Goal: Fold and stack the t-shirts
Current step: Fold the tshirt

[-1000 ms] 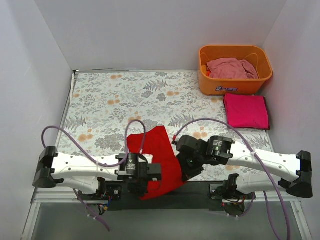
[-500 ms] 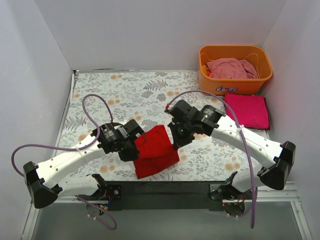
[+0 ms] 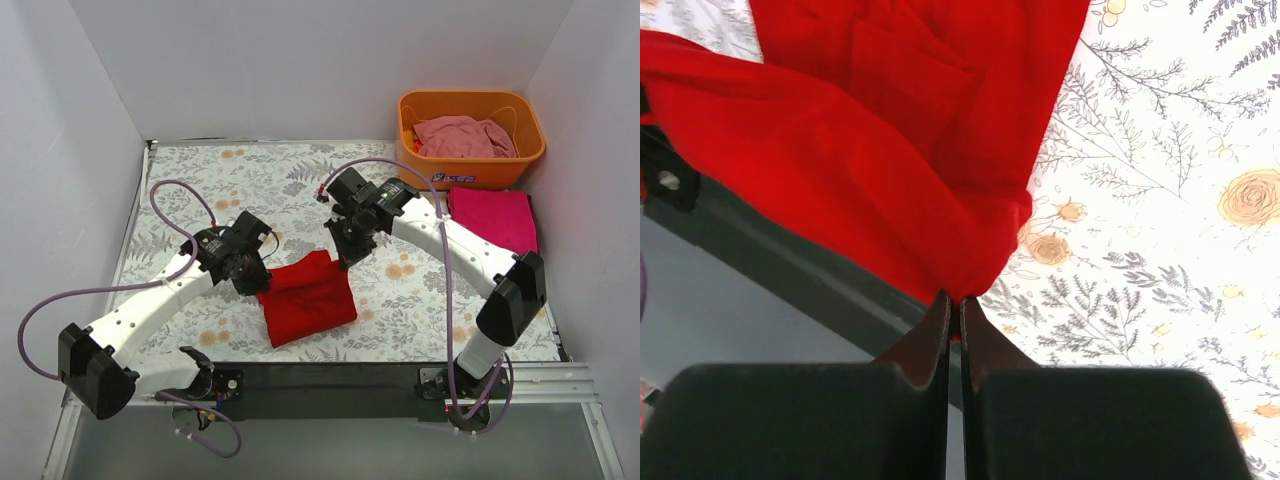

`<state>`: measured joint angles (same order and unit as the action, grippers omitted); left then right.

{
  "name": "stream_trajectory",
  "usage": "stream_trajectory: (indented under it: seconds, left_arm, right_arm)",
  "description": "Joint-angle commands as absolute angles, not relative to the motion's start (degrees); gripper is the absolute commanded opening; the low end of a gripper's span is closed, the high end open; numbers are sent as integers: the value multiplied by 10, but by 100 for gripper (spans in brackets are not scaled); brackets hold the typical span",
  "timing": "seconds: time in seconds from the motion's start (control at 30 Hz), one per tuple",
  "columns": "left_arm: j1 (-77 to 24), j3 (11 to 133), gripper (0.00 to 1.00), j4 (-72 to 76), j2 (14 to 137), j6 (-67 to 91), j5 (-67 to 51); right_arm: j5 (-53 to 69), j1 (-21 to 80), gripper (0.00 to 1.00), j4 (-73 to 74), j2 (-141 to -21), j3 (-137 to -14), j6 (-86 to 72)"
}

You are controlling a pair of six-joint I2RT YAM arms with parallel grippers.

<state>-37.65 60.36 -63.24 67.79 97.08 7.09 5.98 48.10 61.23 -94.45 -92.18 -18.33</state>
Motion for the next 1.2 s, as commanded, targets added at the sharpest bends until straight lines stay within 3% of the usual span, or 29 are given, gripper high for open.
stream_trajectory:
  seconds: [0.0, 1.07, 1.17]
  left_arm:
    - [-365, 578, 0, -602, 677, 954, 59]
    - [-233, 494, 2, -448, 766, 888, 74]
    - [-229, 483, 9, -430, 781, 889, 87]
  right_arm:
    - [69, 475, 1, 604, -977, -945, -136]
    - [117, 383, 1, 463, -1140, -972, -105]
    - [113, 382, 18, 440, -1147, -961, -109]
